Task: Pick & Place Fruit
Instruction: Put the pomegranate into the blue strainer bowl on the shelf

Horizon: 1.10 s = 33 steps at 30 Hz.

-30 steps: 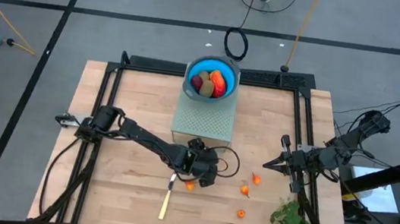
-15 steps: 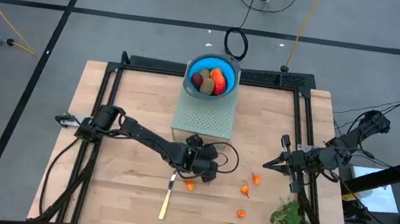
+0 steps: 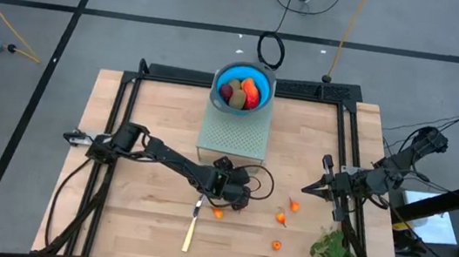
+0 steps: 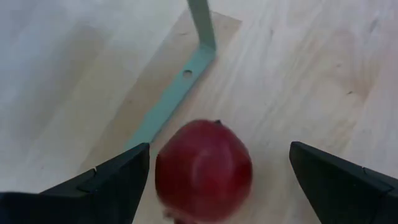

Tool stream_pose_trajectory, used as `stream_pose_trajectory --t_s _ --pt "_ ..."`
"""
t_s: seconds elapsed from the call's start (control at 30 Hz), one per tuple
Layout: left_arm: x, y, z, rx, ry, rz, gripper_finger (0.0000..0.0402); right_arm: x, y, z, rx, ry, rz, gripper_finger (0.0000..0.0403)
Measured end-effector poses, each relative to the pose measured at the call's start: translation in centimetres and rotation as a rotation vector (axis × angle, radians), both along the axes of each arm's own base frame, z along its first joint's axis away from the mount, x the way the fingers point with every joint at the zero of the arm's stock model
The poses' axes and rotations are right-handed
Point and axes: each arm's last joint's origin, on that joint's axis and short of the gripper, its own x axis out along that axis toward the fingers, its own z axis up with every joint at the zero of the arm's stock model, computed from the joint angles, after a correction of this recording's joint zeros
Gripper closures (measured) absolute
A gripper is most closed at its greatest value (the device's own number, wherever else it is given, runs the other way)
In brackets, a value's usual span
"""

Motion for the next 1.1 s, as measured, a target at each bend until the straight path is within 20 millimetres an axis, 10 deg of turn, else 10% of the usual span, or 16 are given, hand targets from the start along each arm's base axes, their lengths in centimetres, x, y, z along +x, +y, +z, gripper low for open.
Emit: stream_pose_trajectory --t_s 0.3,0.8,1.1 --pt "0.3 0.1 -0.1 -0.013 -0.03 0.018 0.003 0.0 0.0 0.0 0.021 0.005 -0.004 0.0403" --pt "0.4 -0.3 -0.1 -0.075 -0.052 0.01 0.0211 0.0 0.0 0.0 0.017 0.004 -0.007 0.0403" --pt "0.2 -1.1 0.9 -0.141 -0.115 0.072 0.0203 0.0 0.0 0.0 0.016 0.004 -0.007 0.0403"
